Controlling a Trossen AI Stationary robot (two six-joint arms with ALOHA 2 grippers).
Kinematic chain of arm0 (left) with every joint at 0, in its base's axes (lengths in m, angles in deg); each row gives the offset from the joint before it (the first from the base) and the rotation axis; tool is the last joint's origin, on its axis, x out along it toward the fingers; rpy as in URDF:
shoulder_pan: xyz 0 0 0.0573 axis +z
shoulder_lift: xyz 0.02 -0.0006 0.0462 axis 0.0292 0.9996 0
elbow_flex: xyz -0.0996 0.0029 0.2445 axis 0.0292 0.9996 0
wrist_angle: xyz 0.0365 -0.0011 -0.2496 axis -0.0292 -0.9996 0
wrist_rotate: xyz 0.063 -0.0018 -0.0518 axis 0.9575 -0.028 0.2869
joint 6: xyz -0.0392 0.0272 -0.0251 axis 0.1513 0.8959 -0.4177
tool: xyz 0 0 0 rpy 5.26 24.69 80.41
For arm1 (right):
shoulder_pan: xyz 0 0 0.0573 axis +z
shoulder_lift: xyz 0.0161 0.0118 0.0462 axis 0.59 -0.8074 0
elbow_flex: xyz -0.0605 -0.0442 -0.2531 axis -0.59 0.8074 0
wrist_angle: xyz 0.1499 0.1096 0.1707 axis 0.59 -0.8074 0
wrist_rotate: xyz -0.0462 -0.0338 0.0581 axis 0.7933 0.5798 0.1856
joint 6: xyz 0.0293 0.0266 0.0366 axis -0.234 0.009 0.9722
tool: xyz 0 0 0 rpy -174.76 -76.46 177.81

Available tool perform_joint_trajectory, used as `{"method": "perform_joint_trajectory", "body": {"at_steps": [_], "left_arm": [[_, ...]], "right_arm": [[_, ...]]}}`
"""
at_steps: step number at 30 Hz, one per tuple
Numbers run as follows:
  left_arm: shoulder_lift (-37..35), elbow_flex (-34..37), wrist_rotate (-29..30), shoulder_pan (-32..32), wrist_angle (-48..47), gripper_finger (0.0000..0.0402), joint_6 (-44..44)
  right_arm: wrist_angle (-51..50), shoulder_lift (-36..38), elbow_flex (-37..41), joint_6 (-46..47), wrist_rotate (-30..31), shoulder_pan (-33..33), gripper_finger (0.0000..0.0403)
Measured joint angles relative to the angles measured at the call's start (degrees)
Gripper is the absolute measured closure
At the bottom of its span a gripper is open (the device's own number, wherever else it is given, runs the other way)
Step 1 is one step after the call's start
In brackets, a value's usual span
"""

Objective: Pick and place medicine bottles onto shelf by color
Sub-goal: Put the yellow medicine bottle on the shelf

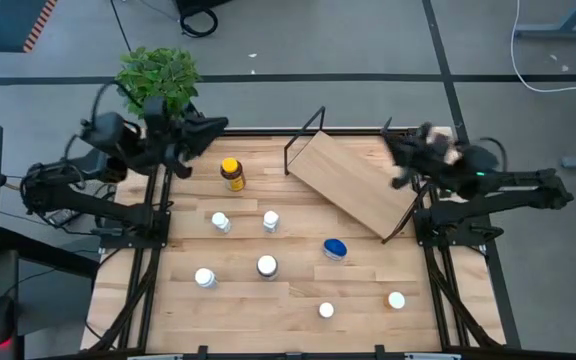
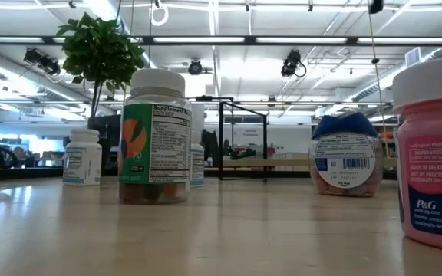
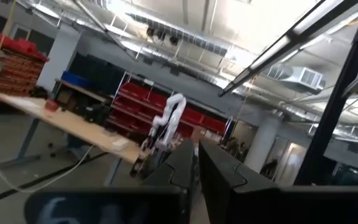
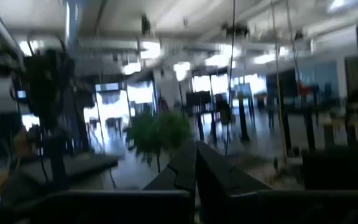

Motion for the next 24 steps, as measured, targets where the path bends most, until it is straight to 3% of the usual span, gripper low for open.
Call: {"method": "perform_joint_trajectory", "body": {"at_steps": [5,8,13,15,19,24], "left_arm": [[-1.1,-3.6,0.1,0.2,-8.6,0.0371,2.4],[-1.8,-3.7,1.6,0.8,-13.6,0.0365,8.2],[-1.1,-3.7,5.5,3.5,-36.1,0.0341,12.5],[0.2,-3.7,5.6,5.6,-46.6,0.0314,11.7],[3.8,-3.7,5.8,11.0,-64.4,0.0235,9.3],[9.6,-3.6,5.7,17.6,-70.1,0.0136,9.3]], "right_arm": [[-2.6,-15.2,-12.7,3.4,-1.2,0.2,0.0391],[-3.3,-22.7,-22.0,9.2,-3.2,0.3,0.0391],[-29.9,-34.1,-37.0,20.2,-4.1,-1.5,0.0391],[-38.6,-38.3,-41.4,26.4,-4.5,-2.4,0.0391],[-43.9,-44.5,-48.8,32.9,-9.8,-2.6,0.0391],[-44.0,-49.1,-55.0,31.5,-14.5,-1.3,0.0391]]}}
